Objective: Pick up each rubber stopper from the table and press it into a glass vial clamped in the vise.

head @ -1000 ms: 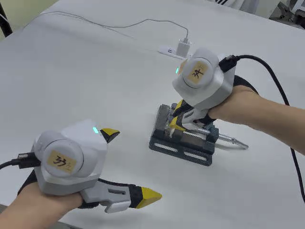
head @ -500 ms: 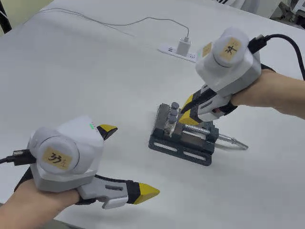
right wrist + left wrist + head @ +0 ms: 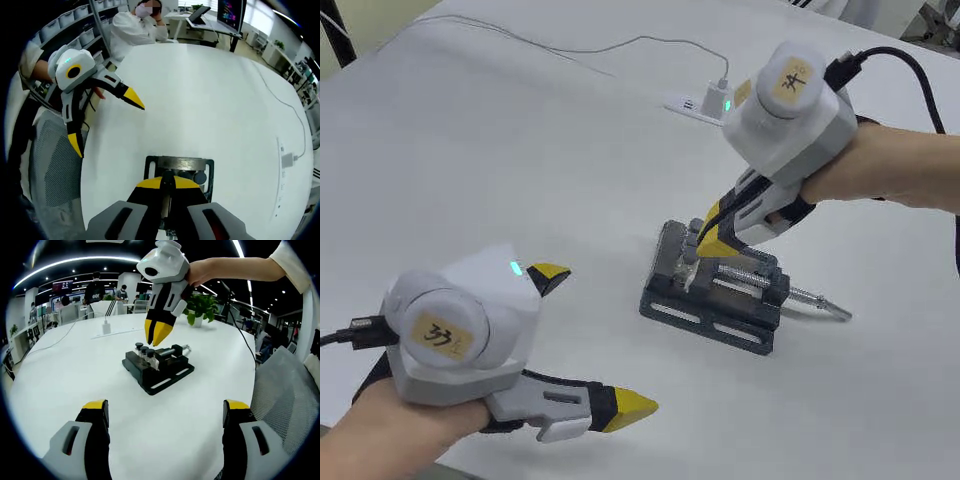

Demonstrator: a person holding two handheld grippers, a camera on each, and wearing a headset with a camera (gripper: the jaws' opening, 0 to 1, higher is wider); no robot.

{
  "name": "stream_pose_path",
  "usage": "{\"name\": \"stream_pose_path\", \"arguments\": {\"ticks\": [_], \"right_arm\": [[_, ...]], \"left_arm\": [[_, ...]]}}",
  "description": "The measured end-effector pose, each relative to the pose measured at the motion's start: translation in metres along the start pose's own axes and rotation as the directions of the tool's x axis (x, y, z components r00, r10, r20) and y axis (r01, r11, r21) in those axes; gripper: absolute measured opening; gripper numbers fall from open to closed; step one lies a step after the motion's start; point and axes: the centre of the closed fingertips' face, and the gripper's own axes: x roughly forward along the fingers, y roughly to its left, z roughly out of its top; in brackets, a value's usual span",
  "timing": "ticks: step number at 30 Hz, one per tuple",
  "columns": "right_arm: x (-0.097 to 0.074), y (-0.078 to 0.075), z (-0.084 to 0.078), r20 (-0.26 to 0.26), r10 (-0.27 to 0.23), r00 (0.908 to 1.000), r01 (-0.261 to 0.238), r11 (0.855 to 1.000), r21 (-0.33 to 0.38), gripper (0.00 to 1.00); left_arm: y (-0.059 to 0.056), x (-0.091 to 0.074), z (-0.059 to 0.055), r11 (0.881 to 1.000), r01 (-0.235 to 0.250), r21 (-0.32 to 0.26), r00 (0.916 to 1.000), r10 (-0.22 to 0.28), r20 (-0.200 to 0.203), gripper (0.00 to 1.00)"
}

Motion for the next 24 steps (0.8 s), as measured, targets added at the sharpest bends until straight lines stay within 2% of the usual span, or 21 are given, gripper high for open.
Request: {"name": "stream_pose_path", "arguments": {"ticks": [7, 18, 24], "right_arm": [[0.0050, 0.0001, -0.0029, -0.024, 0.031, 0.9992, -0.031, 1.000, -0.001, 0.00], [0.0059, 0.0010, -0.0074, -0.039, 0.046, 0.9982, -0.046, 0.999, -0.003, 0.00], [0.0065, -0.0018, -0.0072, -0.056, 0.081, 0.9952, -0.080, 0.997, 0.021, 0.00]], "left_arm": [[0.0013, 0.0010, -0.0017, 1.000, -0.002, -0.011, 1.0000, 0.002, -0.004, 0.94], [-0.0020, 0.0056, -0.0067, 1.000, 0.007, -0.020, 0.9999, -0.007, -0.012, 0.93], [-0.0039, 0.0080, -0.0069, 1.000, 0.014, -0.021, 0.9998, -0.014, -0.013, 0.93]]}}
